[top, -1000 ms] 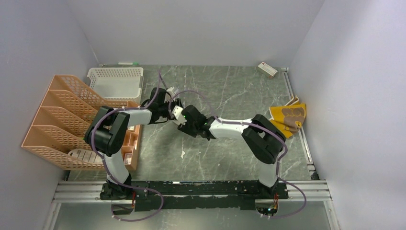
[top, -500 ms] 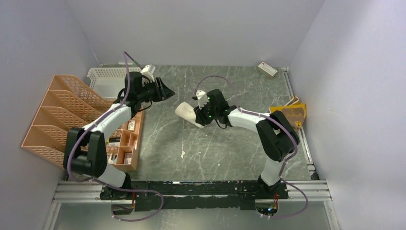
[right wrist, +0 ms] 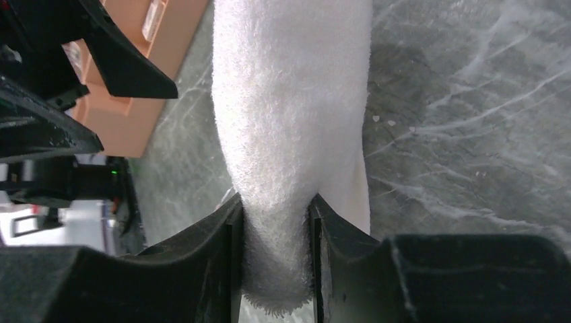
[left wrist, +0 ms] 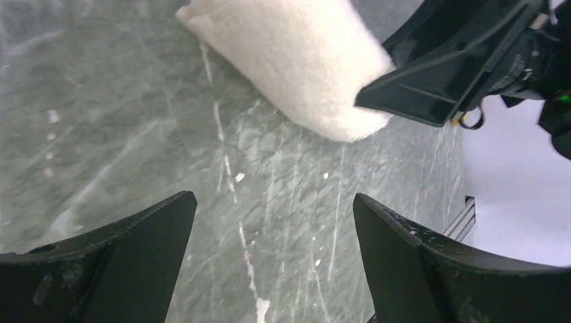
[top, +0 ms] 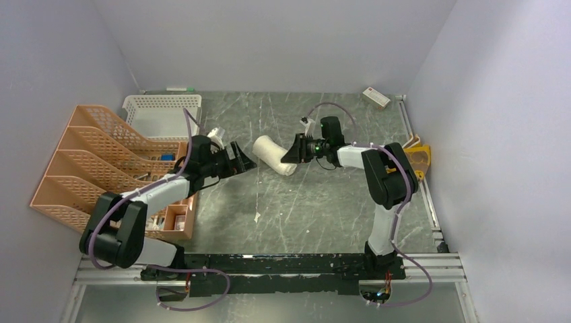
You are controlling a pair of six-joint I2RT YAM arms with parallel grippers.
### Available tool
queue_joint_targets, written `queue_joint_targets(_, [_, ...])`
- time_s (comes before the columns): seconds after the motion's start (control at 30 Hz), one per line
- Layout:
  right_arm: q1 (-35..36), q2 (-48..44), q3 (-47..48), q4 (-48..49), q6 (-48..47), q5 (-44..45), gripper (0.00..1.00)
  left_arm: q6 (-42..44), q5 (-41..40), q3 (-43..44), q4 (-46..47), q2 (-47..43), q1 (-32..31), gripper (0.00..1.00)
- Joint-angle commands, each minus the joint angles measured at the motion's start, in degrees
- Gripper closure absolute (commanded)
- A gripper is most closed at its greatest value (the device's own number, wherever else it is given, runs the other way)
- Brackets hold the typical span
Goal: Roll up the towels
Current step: Roll the towel at the center of the board, then pick up the towel at the center of the board.
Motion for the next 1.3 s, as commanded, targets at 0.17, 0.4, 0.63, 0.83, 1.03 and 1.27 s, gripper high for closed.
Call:
queue_joint_targets(0.17, [0.0, 2.0, -0.8, 3.0, 5.2, -3.5, 0.65, -11.6, -4.6, 5.4, 15.2, 11.5, -6.8, 0.01])
queue_joint_targets(0.4, [0.0, 1.1, -1.6, -0.1, 1.9, -1.8, 0.65, -19.2, -11.0, 12.0, 11.8, 19.3, -11.1, 0.00])
queue_joint_targets(0.63, [0.1, 0.2, -1.4, -2.9, -1.2, -0.9, 0.65, -25.6, -19.5, 14.6, 5.3, 21.5, -12.4, 0.00])
queue_joint_targets(0.83, [0.1, 0.0, -1.6, -2.7, -1.7, -2.2, 0.65, -32.1, -22.7, 11.7, 7.3, 22.4, -13.1, 0.00])
queue_joint_targets(1.03, [1.5, -0.5, -1.2, -5.5, -4.4, -2.5, 0.65, -36.0, -25.3, 12.2, 10.9, 24.9, -14.5, 0.00])
queue_joint_targets(1.27, [2.8, -2.5, -1.4, -6.8, -5.9, -3.9, 0.65, -38.9, -30.1, 13.1, 10.6, 25.2, -15.5, 0.00])
